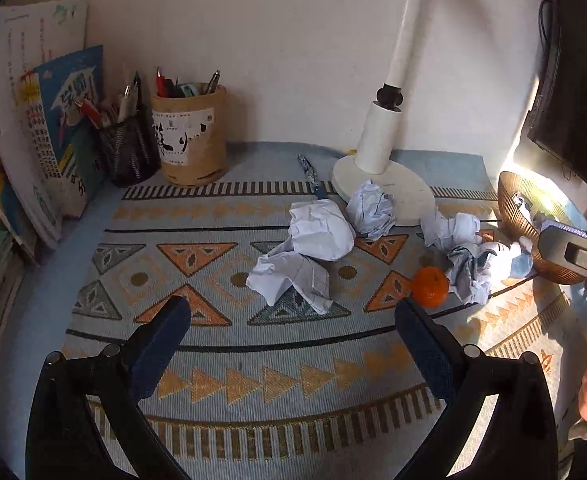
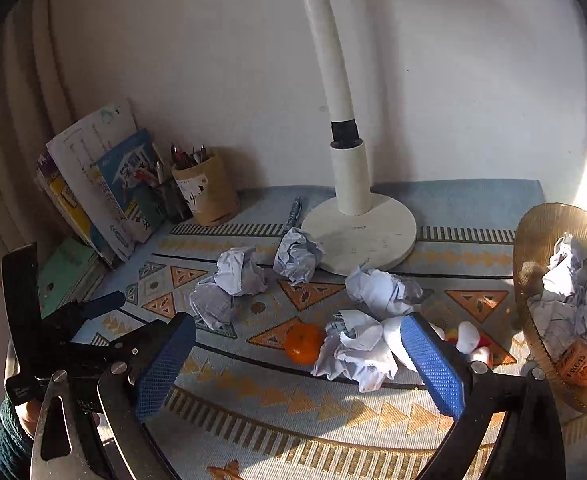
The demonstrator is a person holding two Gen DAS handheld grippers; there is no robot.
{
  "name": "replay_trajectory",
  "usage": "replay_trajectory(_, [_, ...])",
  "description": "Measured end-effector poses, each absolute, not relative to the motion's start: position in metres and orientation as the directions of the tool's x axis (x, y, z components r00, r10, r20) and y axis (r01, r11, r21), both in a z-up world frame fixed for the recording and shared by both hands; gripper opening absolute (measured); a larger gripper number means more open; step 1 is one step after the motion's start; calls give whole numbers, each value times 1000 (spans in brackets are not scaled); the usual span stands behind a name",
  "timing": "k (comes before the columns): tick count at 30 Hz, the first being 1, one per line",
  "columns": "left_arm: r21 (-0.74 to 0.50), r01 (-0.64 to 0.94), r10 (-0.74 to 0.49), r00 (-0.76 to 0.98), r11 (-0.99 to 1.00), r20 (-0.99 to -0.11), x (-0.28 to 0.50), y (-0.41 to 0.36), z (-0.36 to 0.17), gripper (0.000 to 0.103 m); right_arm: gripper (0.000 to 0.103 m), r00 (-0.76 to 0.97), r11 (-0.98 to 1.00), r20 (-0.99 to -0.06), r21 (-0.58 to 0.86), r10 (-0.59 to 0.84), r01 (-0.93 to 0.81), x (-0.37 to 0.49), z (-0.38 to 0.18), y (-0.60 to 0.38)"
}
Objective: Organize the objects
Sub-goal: 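Close the left tool on a crumpled paper ball while the right tool grasps another, then carry both paper balls over the amber bowl and open both tools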
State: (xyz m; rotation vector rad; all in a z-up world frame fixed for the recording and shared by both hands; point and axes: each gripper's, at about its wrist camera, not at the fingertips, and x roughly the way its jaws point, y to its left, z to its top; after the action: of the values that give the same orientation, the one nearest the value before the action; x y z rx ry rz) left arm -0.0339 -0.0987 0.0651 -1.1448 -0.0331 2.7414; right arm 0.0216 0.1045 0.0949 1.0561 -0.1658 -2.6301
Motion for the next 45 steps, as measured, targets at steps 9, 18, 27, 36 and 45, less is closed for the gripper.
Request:
replay_trajectory(9, [-95, -226, 218, -614, -969, -758, -86, -88, 25, 101, 72, -502, -934, -789, 325, -355, 149, -105, 42, 77])
replay_trajectory(18, [-146, -229, 254, -571, -963, -781, -99, -95, 10, 62, 44, -510, -949, -800, 284, -315, 140, -127, 18, 66])
replay_trajectory(27, [-147, -221, 256, -631, -964, -732, -60, -101, 34, 54, 43, -580, -890, -685, 421, -440, 178, -84, 62, 99])
replay_trajectory(36, [-281, -241, 367, -691, -929, -622, 12, -74, 71, 54, 44, -633, -870, -610, 430, -477, 242, 50, 90, 154])
replay_trajectory(45, [-163, -306, 338, -699, -938, -631, 47, 2, 47, 54, 44, -636, -938, -689, 255, -347, 234, 126, 34, 181])
